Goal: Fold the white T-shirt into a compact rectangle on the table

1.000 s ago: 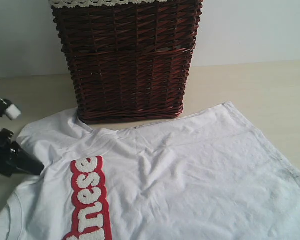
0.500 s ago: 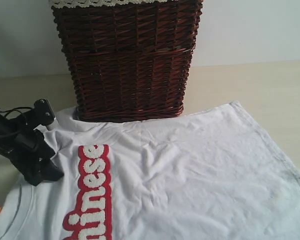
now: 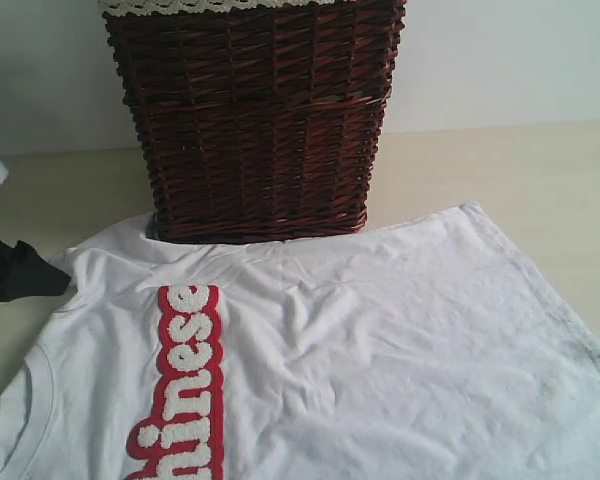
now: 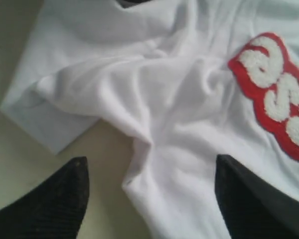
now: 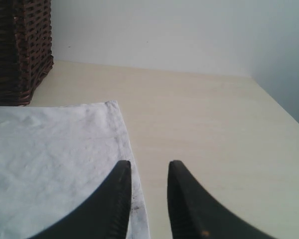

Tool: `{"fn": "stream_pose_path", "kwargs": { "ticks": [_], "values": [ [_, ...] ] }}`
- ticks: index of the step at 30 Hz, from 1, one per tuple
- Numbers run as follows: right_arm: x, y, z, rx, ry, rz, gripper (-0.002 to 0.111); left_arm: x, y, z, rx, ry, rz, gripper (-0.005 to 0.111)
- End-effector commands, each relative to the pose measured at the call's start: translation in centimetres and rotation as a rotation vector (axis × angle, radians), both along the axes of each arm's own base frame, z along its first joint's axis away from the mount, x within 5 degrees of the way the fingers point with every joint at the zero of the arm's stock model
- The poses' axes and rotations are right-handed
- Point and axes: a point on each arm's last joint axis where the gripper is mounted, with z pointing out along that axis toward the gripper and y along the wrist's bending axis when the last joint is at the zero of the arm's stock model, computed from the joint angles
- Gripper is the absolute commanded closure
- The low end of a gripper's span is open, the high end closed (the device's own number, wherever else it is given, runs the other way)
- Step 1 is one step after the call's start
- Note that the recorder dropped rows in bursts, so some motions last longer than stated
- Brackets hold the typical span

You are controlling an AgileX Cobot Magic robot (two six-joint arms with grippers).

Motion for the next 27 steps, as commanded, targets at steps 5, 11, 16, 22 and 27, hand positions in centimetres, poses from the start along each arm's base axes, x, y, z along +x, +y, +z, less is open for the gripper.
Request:
{"fn": "stream_pose_path", "kwargs": {
  "ticks": [5,11,16,22,27],
  "values": [
    [0.0,0.0,0.0,-0.01,-0.017,-0.001,0.081,-0.6,1.5,-2.6,-0.047,0.13,0.018,0.057],
    [0.0,0.0,0.0,-0.01,-0.017,-0.001,0.081,-0.6,-0.1,-4.8,-0.097,0.207,-0.006,0.062],
    [0.0,0.0,0.0,-0.01,-0.017,-0.001,0.081,-0.4,-1.5,-5.7,-0.088,0.217,-0.018,0.071],
    [0.0,0.0,0.0,-0.01,-0.017,-0.001,0.081,-0.2,-1.6,-2.7,0.0,0.024,-0.177,0.107],
    [0.0,0.0,0.0,-0.01,-0.017,-0.001,0.081,-2.6,-3.5,-1.9,0.218,-0.109,-0.901,0.107]
  ]
}}
